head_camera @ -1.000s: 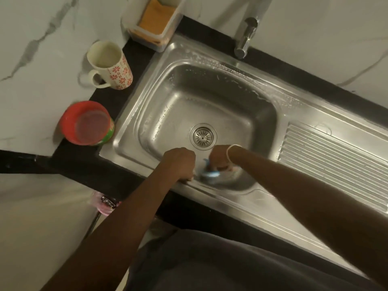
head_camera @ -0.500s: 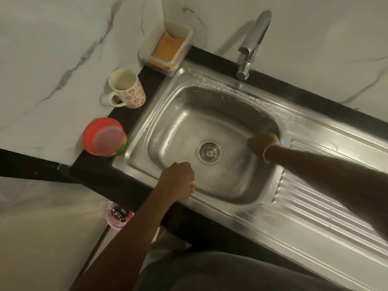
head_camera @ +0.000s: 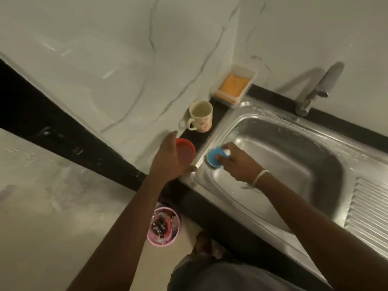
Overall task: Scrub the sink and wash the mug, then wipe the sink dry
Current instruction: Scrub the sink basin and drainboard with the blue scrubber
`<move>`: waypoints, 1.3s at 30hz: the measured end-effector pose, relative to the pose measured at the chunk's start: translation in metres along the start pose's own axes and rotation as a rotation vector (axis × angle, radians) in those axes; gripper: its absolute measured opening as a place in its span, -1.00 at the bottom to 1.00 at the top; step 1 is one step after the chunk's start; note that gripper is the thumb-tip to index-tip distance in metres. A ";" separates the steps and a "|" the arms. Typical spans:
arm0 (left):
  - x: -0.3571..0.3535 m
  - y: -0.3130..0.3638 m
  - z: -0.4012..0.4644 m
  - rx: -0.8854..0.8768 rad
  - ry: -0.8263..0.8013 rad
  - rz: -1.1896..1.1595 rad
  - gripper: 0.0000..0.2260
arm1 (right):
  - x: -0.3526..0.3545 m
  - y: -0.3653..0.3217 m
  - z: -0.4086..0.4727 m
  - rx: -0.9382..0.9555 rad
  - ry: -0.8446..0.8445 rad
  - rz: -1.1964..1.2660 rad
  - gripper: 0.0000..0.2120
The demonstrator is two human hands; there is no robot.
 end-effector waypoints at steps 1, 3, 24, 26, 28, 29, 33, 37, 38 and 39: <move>0.001 0.003 0.002 0.018 0.010 -0.066 -0.17 | -0.010 -0.025 0.007 0.064 0.006 0.029 -0.66; -0.006 0.003 0.004 0.002 0.048 -0.101 -0.34 | -0.032 -0.059 0.018 0.181 0.002 0.011 -0.59; -0.010 -0.027 -0.002 -0.045 0.367 -0.248 -0.03 | -0.102 -0.071 0.089 0.399 -0.139 -0.836 -0.59; -0.011 -0.030 -0.002 -0.020 0.357 -0.238 -0.01 | -0.107 -0.080 0.087 0.397 -0.104 -0.773 -0.56; -0.011 -0.032 -0.001 -0.032 0.349 -0.205 -0.01 | -0.109 -0.088 0.078 0.402 -0.126 -0.670 -0.59; -0.011 -0.032 0.000 -0.047 0.344 -0.182 -0.01 | -0.107 -0.088 0.072 0.385 -0.127 -0.579 -0.63; -0.012 -0.028 0.002 -0.049 0.359 -0.106 -0.02 | -0.064 -0.071 0.046 0.157 0.182 0.053 -0.75; -0.010 -0.009 -0.008 -0.093 0.422 0.006 -0.19 | 0.002 -0.012 -0.005 -0.114 0.490 0.457 -0.86; -0.011 -0.001 -0.011 -0.131 0.417 0.042 -0.17 | 0.015 0.010 -0.022 -0.184 0.528 0.474 -0.88; -0.014 0.010 -0.015 -0.159 0.396 0.061 -0.12 | 0.029 0.035 -0.040 -0.240 0.564 0.435 -0.85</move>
Point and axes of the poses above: each hand's wrist, its own z-axis towards the middle knuckle, its own x-axis out of the back of the hand, y = z × x, the point moved 2 cm from there along z, towards the middle knuckle, and after that the axes turned 12 degrees about y, right-handed, at the moved point
